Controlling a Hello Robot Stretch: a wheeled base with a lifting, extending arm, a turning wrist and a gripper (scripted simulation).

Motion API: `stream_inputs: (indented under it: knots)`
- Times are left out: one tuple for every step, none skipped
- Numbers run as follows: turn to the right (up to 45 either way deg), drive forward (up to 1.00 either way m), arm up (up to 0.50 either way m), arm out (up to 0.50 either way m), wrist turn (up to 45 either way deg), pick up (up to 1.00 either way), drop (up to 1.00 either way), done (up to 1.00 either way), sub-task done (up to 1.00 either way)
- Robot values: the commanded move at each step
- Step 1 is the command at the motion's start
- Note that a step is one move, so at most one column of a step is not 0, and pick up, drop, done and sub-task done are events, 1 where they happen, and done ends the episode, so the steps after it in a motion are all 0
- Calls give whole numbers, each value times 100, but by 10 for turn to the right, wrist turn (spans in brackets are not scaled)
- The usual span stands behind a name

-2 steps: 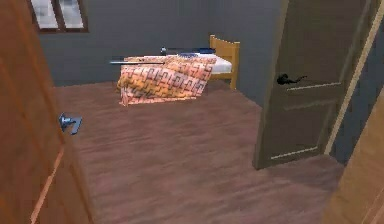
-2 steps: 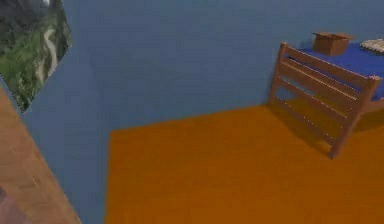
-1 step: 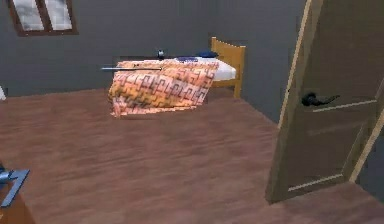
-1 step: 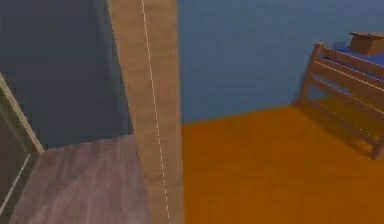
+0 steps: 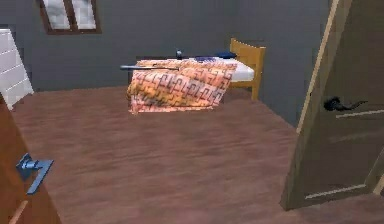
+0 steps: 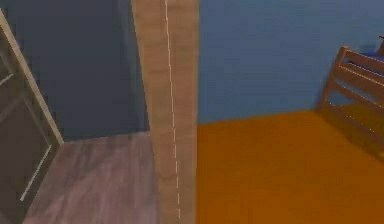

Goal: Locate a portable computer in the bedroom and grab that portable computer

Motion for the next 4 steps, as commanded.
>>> stream_inputs:
  knots:
    - [0,100,0,0,0,0,0,0,0]
    - [-60,0,0,0,0,0,0,0,0]
    - [0,30,0,0,0,0,0,0,0]
    - [450,0,0,0,0,0,0,0,0]
